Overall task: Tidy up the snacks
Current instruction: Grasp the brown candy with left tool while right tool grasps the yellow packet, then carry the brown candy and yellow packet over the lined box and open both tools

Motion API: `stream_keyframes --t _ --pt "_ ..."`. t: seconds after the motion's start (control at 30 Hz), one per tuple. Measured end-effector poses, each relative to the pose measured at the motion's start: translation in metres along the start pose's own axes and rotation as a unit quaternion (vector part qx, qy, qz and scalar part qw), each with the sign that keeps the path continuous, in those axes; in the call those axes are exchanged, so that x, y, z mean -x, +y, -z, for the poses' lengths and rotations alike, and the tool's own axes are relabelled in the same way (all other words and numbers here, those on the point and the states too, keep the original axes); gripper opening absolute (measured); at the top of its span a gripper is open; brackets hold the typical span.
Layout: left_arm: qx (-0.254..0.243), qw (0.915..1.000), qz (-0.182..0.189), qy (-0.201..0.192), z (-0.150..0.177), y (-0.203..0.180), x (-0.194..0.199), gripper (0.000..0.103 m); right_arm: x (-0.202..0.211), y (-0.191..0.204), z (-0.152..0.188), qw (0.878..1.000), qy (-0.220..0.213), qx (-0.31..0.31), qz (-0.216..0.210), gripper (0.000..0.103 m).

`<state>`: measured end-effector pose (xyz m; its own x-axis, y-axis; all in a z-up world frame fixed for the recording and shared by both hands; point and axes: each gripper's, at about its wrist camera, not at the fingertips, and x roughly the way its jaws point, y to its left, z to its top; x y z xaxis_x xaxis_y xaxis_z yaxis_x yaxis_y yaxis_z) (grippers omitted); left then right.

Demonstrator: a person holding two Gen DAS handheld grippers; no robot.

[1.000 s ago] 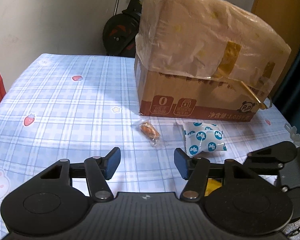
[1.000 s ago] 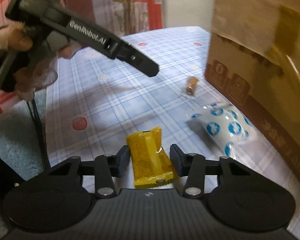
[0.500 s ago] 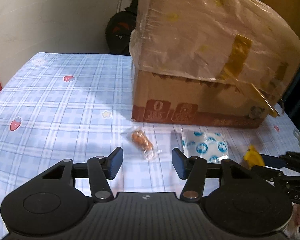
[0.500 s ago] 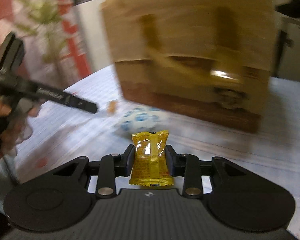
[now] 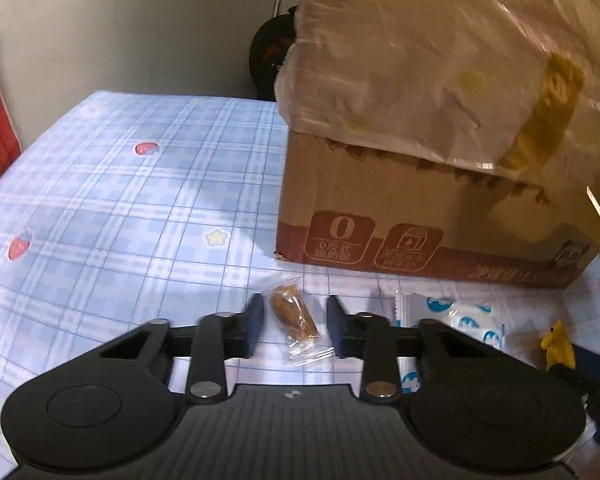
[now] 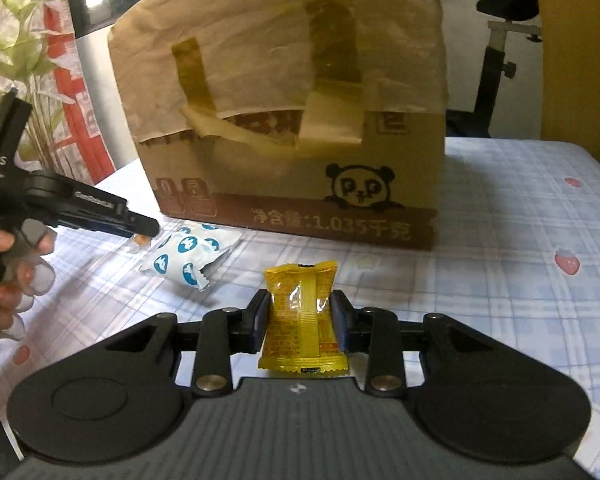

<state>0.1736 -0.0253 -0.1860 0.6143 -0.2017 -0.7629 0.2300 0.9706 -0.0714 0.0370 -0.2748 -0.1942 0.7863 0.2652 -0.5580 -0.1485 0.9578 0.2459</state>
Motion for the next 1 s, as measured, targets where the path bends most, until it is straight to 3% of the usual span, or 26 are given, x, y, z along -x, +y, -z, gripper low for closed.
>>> stream_keyframes --t 0.4,0.67,0.83,1.0 --pt "0.029 0.999 0.019 -0.028 0.037 -0.004 0.051 0.018 -0.002 -0.009 -0.001 0.999 -0.004 -0.031 -0.01 0.035" --pt "0.035 0.9975 0.043 -0.044 0.056 -0.012 0.08 0.018 0.002 0.002 0.0 1.0 -0.009 0.004 -0.008 0.035" --pt "0.019 0.9946 0.051 -0.088 0.04 -0.014 0.109 0.018 0.015 0.01 -0.008 1.0 -0.017 0.017 -0.004 0.035" --pt "0.021 0.9873 0.076 -0.138 0.005 -0.015 0.14 0.018 0.048 0.018 -0.038 0.997 -0.074 0.033 -0.013 0.035"
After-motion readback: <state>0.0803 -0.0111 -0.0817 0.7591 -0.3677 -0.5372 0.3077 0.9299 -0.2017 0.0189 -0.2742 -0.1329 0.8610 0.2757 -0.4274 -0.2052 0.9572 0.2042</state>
